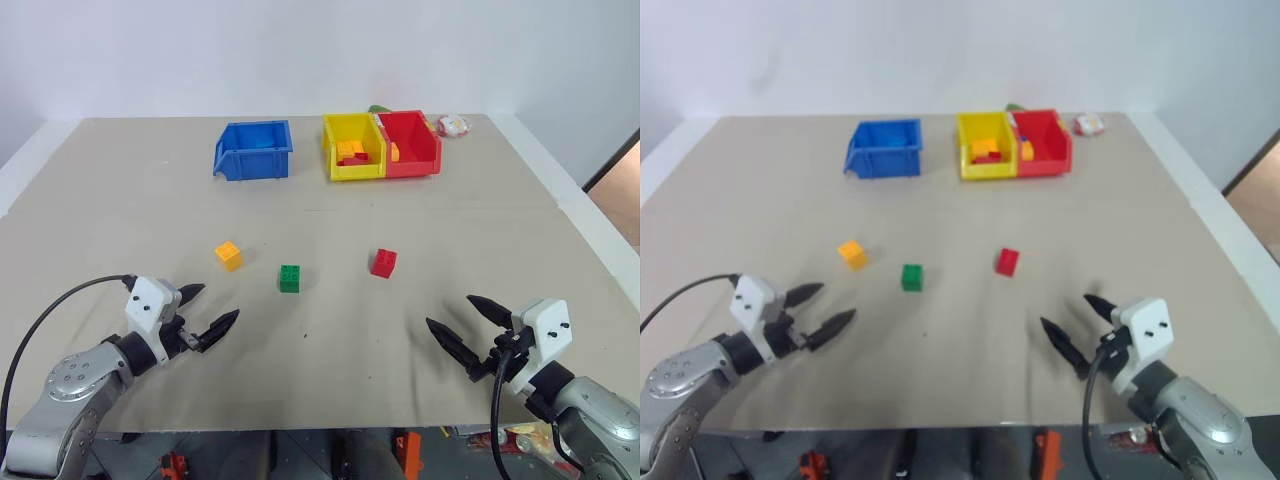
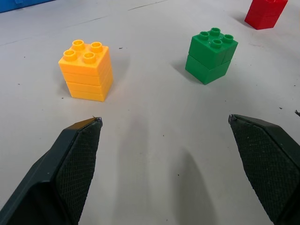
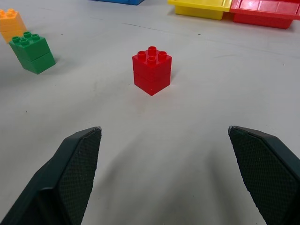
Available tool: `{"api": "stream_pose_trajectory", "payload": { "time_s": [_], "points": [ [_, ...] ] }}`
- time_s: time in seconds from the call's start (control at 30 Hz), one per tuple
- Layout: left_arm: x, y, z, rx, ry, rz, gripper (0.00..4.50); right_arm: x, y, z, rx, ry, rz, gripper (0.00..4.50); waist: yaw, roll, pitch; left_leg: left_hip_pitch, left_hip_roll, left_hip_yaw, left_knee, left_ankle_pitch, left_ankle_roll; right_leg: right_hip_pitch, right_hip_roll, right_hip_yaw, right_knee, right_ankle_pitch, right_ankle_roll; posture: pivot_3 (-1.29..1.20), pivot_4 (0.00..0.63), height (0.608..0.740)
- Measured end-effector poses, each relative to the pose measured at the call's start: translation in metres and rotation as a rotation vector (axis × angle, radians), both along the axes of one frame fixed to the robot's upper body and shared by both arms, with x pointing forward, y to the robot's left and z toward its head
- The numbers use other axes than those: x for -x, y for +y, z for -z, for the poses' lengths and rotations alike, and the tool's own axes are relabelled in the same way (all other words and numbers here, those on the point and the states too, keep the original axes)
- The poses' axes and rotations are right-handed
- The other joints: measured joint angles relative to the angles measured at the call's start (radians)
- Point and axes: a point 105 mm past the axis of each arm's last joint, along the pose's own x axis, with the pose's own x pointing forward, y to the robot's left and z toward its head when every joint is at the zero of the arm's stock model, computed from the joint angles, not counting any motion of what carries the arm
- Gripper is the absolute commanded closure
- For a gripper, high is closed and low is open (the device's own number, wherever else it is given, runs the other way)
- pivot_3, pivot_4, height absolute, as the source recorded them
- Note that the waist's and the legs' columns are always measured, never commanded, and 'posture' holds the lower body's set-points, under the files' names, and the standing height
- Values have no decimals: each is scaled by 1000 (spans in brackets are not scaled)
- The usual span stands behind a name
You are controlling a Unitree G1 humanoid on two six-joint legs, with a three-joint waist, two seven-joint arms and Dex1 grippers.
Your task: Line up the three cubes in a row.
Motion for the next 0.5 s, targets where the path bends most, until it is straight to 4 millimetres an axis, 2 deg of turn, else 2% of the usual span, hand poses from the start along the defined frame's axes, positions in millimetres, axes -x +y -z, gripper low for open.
{"api": "stream_pose_trajectory", "payload": {
  "time_s": [0.27,0.5],
  "points": [
    [5,-13,-2,19,-5,62,25,-9,7,1,25,-22,-27,0,0,0,0,0,0,1,0,0,0,0,0,0,0,0,0,0,150,740],
    [7,-15,-3,22,-4,87,25,-12,9,-1,36,-40,-35,0,0,0,0,0,1,1,0,0,0,0,1,0,0,1,0,0,150,740]
  ]
}}
